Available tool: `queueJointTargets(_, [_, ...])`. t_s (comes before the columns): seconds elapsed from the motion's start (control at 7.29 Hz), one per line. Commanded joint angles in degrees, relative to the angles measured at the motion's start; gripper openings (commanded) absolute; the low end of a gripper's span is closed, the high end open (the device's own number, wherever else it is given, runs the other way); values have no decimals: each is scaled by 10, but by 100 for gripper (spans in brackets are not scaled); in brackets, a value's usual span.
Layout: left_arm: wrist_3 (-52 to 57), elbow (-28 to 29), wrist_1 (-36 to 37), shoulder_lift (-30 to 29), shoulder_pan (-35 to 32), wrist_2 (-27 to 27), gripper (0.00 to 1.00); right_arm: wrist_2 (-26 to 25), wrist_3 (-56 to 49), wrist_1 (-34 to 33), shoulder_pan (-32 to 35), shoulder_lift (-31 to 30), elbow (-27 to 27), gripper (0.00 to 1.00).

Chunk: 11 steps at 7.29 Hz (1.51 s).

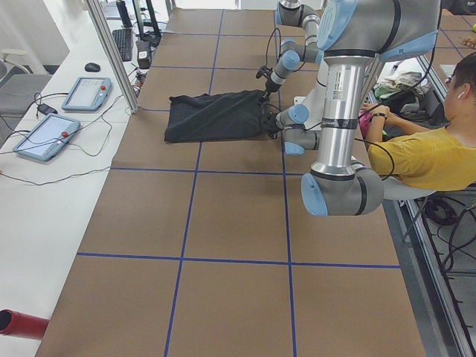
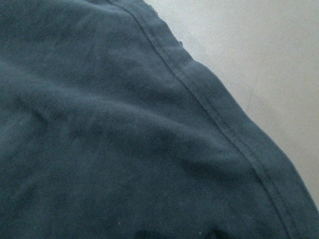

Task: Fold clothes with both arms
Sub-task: 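Grasp the near edge of the black shirt with both grippers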

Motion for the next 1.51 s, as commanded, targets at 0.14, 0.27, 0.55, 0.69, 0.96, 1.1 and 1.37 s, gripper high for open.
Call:
queueJointTargets(0.14, [0,1,0,-1,0,0,0,8,-31,-1,4,-7,7,79])
queueJointTargets(0.27, [1,1,0,0,0,-1,0,13,-31,-1,4,-14,10,84])
queueJointTargets(0.55, [1,1,0,0,0,-1,0,12,-31,-1,2,-27,5,80])
queueJointTargets(0.69, [1,1,0,0,0,-1,0,9,-31,0,0,-25,2,73])
queueJointTargets(0.96, [1,1,0,0,0,-1,0,7,-22,0,-2,-18,1,17])
queueJointTargets(1.1, [1,1,0,0,0,-1,0,6,-6,0,-3,-18,0,0])
queueJointTargets(1.37, [1,1,0,0,0,-1,0,5,-1,-1,-2,-7,2,0])
